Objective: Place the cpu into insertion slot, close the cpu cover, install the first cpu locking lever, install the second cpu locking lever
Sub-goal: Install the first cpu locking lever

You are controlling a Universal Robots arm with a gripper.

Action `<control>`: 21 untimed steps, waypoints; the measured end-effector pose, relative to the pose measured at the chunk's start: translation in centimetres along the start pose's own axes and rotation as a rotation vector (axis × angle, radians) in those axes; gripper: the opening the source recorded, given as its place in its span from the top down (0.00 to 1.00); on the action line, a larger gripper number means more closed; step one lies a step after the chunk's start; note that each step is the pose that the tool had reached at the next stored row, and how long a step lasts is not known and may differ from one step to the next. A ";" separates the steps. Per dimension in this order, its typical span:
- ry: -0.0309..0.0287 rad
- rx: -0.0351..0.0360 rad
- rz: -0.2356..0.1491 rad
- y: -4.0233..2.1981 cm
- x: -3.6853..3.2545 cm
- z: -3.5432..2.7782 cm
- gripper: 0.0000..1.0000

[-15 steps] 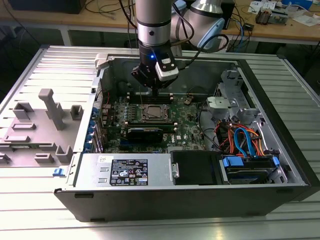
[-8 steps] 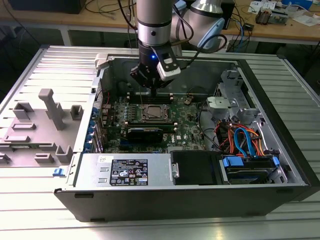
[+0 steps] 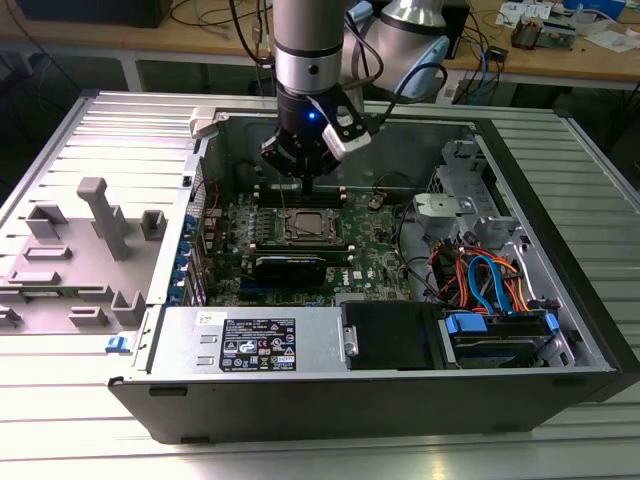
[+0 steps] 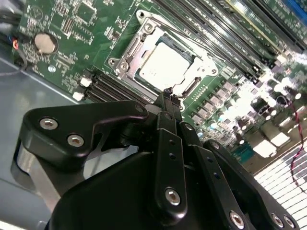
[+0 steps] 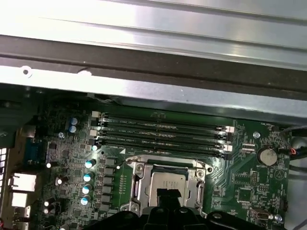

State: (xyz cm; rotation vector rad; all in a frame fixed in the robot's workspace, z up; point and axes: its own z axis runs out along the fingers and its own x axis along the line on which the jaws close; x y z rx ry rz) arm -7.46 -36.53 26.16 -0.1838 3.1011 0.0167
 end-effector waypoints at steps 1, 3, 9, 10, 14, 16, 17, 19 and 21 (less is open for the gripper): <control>0.0001 -0.0002 -0.001 0.03 0.25 -0.01 0.89; 0.0000 -0.0014 -0.001 0.10 0.88 -0.04 0.89; -0.0003 -0.0046 -0.001 0.40 3.36 -0.12 0.89; -0.0003 -0.0045 -0.001 0.44 3.72 -0.13 0.89; -0.0004 -0.0047 -0.001 0.53 4.43 -0.15 0.89; -0.0003 -0.0046 -0.001 0.64 4.97 -0.17 0.89; -0.0004 -0.0047 -0.001 0.69 5.08 -0.17 0.89; -0.0002 -0.0044 0.003 1.01 5.09 -0.15 0.89; -0.0004 -0.0044 0.007 1.54 5.03 -0.11 0.89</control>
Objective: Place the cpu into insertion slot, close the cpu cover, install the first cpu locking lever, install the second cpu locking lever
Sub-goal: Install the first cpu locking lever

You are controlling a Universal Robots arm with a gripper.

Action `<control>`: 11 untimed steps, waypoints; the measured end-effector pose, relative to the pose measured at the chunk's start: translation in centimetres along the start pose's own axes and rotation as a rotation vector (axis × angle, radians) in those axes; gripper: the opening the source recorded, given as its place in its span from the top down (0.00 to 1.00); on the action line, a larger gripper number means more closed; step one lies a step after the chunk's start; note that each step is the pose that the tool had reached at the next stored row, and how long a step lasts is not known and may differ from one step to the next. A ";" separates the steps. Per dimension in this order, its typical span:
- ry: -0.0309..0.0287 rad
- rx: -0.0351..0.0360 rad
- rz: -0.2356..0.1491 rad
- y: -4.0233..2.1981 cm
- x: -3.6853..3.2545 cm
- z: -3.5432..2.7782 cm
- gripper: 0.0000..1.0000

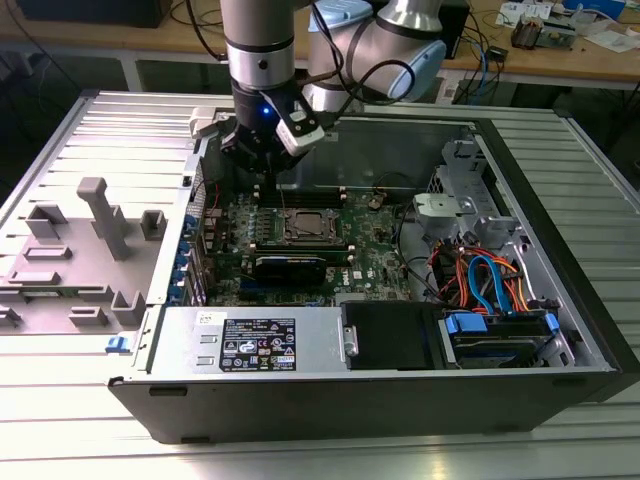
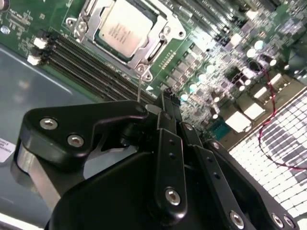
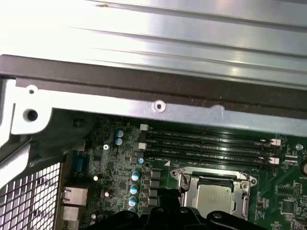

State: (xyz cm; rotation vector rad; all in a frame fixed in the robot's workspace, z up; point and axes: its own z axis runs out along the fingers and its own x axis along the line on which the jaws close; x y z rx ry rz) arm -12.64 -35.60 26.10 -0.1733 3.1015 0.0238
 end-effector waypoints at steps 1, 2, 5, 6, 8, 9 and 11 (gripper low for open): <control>0.0000 0.0001 0.001 0.19 -0.02 0.01 0.89; 0.0001 0.0001 0.000 0.31 -0.03 0.02 0.89; 0.0000 0.0001 0.001 0.62 -0.07 0.07 0.89; -0.0001 0.0000 0.001 0.70 -0.10 0.09 0.89; 0.0001 0.0001 0.000 0.84 -0.25 0.12 0.89; 0.0008 -0.0001 0.001 0.97 -0.53 0.15 0.89; 0.0020 -0.0001 0.001 1.19 -0.99 0.18 0.89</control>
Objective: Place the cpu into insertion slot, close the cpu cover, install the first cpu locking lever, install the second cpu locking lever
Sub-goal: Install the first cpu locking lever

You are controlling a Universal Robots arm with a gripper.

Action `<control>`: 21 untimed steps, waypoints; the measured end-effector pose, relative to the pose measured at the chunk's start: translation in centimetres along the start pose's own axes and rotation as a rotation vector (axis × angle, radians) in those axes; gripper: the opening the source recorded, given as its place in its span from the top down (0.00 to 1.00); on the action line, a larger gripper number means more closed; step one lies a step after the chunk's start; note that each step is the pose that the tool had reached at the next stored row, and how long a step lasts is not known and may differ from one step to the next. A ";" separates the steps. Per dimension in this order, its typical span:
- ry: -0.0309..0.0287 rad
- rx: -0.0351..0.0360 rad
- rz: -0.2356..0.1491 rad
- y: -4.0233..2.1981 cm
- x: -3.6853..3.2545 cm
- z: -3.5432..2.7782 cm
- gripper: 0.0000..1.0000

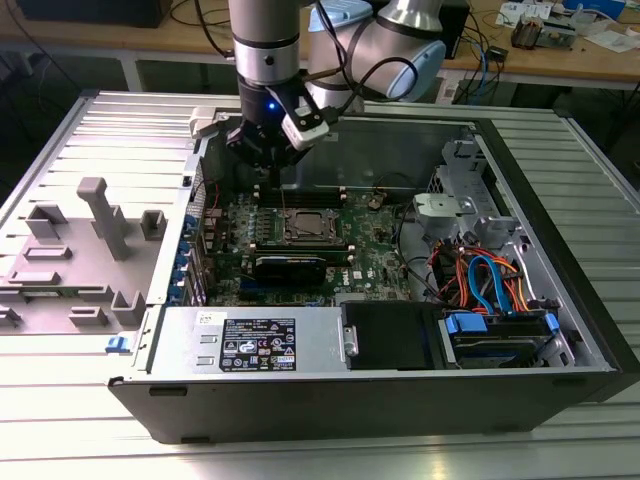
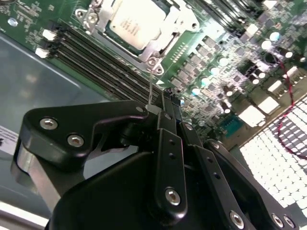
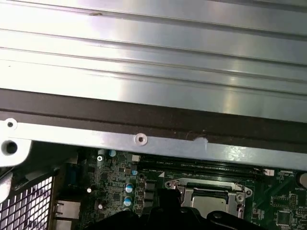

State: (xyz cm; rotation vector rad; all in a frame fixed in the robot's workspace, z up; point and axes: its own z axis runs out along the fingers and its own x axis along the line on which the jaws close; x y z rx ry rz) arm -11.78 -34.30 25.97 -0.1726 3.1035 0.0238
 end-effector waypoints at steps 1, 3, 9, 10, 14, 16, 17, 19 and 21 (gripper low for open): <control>0.0002 0.0000 0.000 0.05 -0.12 0.01 0.89; 0.0003 -0.0001 0.000 0.06 -0.16 0.01 0.89; 0.0003 -0.0001 0.000 0.08 -0.22 0.02 0.89; 0.0004 -0.0001 0.000 0.08 -0.22 0.02 0.89; 0.0002 -0.0002 0.000 0.08 -0.25 0.02 0.89; 0.0003 -0.0001 0.000 0.07 -0.32 0.03 0.89; 0.0004 0.0000 0.000 0.06 -0.40 0.03 0.89; 0.0004 -0.0001 0.000 0.04 -0.57 0.05 0.89; 0.0004 0.0000 0.000 0.03 -0.66 0.05 0.89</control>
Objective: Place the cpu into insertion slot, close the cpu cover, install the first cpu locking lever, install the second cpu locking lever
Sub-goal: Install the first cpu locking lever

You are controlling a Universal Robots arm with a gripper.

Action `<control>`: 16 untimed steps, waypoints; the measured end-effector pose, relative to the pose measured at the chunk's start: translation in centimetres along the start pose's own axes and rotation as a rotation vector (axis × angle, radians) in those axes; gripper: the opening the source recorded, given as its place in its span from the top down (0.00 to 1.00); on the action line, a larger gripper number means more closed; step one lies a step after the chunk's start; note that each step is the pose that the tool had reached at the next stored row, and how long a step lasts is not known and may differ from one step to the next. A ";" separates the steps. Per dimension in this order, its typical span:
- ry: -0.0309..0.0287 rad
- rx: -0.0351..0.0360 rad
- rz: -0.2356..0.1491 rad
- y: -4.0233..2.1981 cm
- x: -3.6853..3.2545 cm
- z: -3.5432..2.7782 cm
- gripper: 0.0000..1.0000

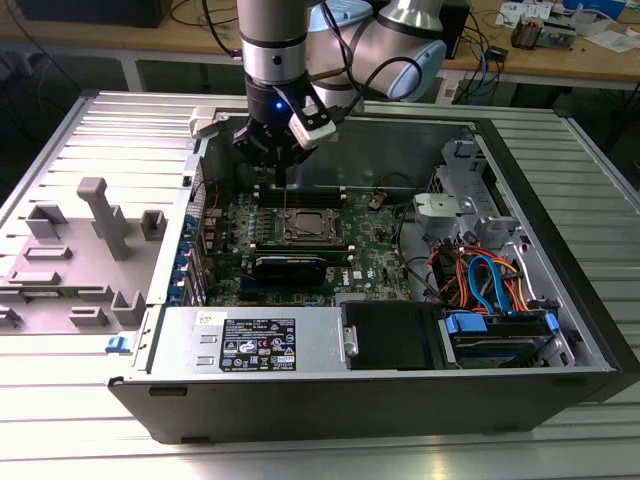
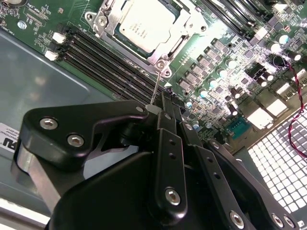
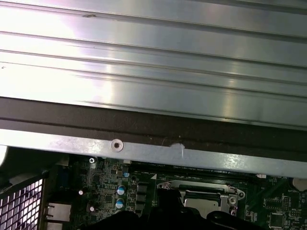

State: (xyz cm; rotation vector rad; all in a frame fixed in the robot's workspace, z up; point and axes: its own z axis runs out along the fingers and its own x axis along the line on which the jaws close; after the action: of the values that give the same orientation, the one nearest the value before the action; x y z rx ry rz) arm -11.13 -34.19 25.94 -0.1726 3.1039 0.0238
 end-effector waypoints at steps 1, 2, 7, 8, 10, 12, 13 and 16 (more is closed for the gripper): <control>0.0000 -0.0001 0.000 0.00 -0.03 0.00 0.89; -0.0001 -0.0001 0.000 -0.01 -0.08 0.01 0.89; 0.0000 -0.0001 0.000 -0.02 -0.18 0.01 0.89; -0.0001 -0.0001 0.000 -0.02 -0.18 0.01 0.89; -0.0001 -0.0001 0.000 -0.02 -0.18 0.01 0.89; -0.0001 -0.0001 0.000 -0.02 -0.19 0.01 0.89; -0.0001 -0.0001 0.000 -0.02 -0.22 0.01 0.89; 0.0000 -0.0001 0.000 -0.05 -0.47 0.06 0.89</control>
State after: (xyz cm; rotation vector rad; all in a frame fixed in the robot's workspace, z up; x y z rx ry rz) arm -10.65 -34.19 25.90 -0.1726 3.1039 0.0239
